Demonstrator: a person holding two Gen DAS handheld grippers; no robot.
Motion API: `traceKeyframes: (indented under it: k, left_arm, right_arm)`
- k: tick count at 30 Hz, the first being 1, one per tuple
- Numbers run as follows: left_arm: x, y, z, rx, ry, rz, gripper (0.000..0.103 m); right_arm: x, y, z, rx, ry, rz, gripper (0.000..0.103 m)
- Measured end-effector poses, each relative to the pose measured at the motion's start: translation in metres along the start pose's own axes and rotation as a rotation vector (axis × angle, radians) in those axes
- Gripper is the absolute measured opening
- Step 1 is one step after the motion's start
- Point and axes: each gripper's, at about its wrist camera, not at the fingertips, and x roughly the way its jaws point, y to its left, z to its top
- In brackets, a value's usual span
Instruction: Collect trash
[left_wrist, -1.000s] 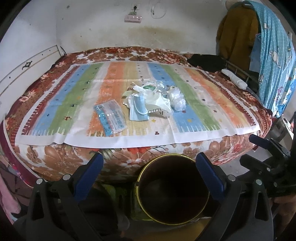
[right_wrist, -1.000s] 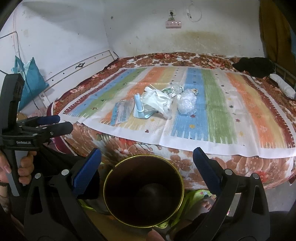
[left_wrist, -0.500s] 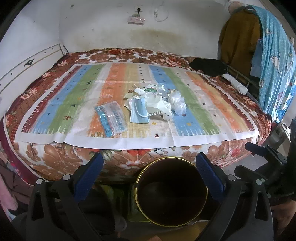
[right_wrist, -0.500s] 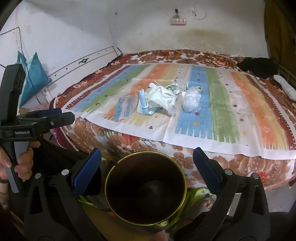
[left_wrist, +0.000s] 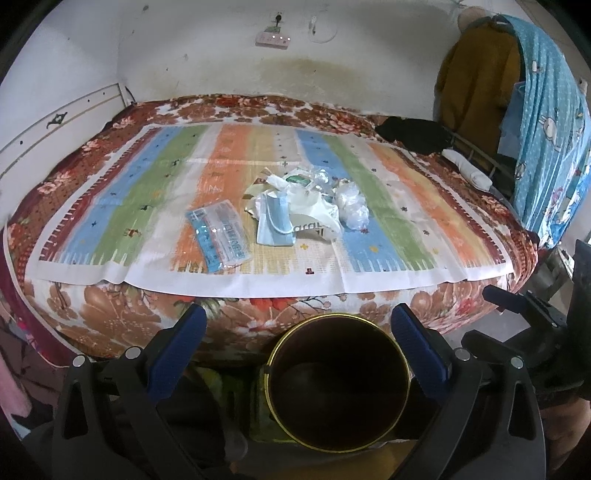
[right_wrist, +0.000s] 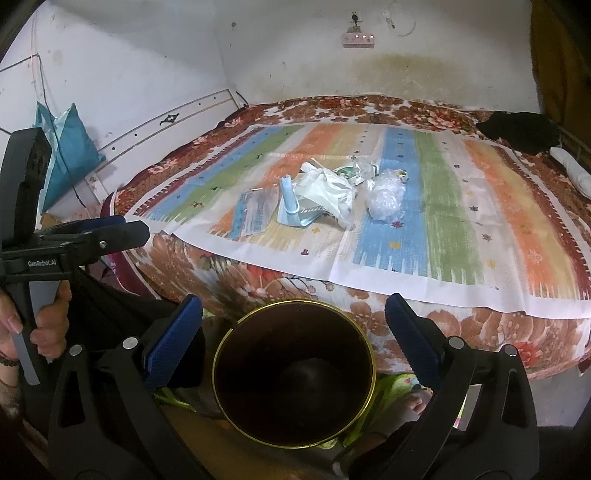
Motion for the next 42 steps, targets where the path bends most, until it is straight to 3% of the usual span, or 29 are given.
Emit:
traceKeyframes:
  k: [9, 14, 30, 42]
  left_arm:
    - [0.013, 0.006, 0.024, 0.009, 0.031, 0.107, 0.097]
    - [0.035, 0.015, 0.055, 0.024, 0.053, 0.168, 0.097]
    - [0.085, 0.055, 0.097, -0.049, 0.179, 0.237, 0.097]
    - [0.132, 0.073, 0.120, -0.071, 0.247, 0.271, 0.097]
  right_arm:
    - [0.024, 0.007, 0.025, -0.078, 0.021, -0.031, 0.094]
    - [0.041, 0.006, 0.041, -0.101, 0.046, -0.040, 0.094]
    - [0.102, -0.001, 0.091, -0.151, 0.123, -0.065, 0.092]
    - [0.166, -0.020, 0.111, -0.135, 0.236, -0.082, 0.082]
